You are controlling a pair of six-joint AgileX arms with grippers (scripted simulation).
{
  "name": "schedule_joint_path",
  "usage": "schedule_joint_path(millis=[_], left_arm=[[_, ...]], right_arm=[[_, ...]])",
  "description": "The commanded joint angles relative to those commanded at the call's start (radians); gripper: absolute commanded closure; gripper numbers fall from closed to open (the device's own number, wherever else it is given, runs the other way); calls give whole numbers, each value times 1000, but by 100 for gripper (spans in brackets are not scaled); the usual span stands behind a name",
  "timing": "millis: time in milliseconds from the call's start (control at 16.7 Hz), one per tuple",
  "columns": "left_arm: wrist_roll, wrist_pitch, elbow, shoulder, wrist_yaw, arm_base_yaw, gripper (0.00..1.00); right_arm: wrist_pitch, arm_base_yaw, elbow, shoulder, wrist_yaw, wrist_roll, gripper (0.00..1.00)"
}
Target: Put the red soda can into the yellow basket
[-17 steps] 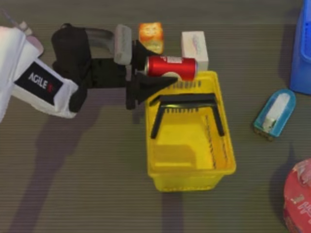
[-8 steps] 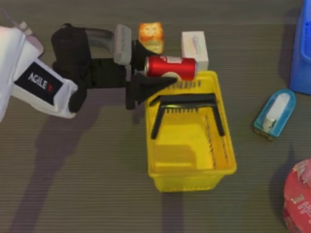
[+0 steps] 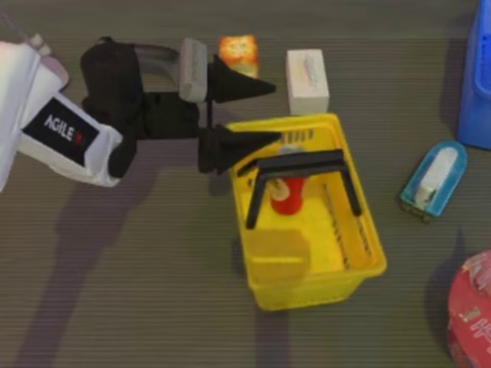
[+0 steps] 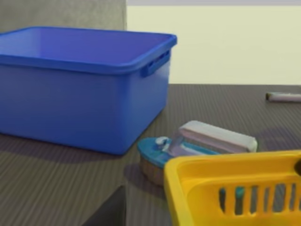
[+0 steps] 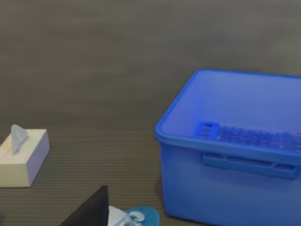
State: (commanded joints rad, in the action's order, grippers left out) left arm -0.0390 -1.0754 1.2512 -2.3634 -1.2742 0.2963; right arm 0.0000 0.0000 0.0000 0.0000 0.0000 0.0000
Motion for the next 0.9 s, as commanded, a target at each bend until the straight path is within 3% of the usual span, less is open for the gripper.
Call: schedule_joint_path(millis=[540,720,900], left_arm=[[3,13,-9,24,15,1,0],[20,60,-54,112,72,-13,0],[44,138,-130,270,167,-40,0]], right_arm=[[-18,9,26,28,-1,-13,0],[-93,45,135,143,-3,-67,0],[-214,100,311,328,-1,-155,0]])
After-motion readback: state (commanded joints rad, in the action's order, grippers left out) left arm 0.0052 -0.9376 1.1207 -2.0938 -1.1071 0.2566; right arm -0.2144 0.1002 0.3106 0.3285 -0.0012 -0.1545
